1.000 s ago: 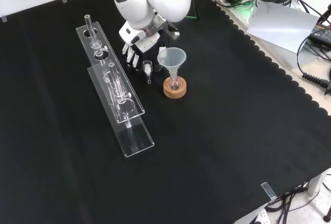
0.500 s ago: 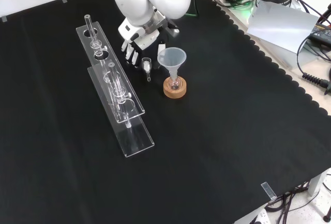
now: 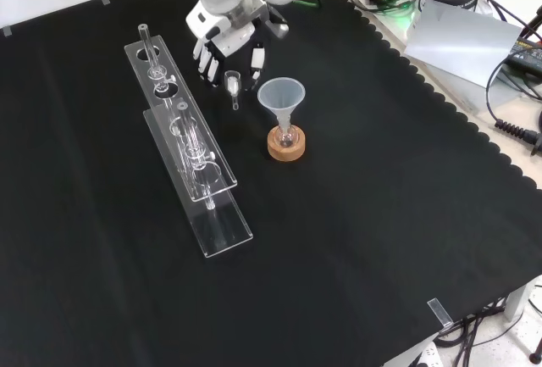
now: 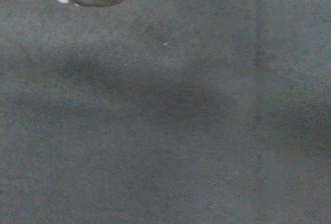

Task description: Pick up the weighing funnel.

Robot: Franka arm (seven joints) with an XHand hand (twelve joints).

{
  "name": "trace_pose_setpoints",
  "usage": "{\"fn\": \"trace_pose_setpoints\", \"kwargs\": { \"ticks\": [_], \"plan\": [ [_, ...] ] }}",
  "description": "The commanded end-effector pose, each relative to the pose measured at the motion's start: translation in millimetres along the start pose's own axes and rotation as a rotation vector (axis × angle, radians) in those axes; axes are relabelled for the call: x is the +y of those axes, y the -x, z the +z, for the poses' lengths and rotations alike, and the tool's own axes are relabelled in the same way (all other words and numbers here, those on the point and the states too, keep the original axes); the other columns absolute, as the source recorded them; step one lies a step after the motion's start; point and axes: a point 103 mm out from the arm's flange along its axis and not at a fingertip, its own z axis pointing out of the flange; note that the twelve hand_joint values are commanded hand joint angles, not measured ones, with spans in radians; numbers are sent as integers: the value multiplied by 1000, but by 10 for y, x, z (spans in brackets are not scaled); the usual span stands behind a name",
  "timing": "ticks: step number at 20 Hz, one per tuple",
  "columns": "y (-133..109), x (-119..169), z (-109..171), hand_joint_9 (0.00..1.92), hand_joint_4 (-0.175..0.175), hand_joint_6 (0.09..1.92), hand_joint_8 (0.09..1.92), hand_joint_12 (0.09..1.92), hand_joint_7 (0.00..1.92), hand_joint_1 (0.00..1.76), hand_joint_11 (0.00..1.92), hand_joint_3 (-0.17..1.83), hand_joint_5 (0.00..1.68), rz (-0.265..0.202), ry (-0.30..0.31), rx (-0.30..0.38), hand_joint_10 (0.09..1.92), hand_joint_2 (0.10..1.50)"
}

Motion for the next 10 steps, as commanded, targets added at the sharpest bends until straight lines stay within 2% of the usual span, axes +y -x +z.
{"fn": "trace_pose_setpoints", "kwargs": {
  "ticks": [1, 4, 10],
  "plan": [
    [186, -185, -129, 921, 108, 1120, 710, 1139, 667, 1056, 684, 636, 1006, 20, -22, -24, 481, 800],
    [260, -291, -219, 946, 104, 1111, 711, 1131, 713, 1060, 698, 638, 1012, 3, 0, -1, 472, 795],
    [348, -482, -374, 967, 100, 1101, 706, 1123, 743, 1063, 715, 640, 1019, 28, -2, -38, 460, 791]
  ]
}}
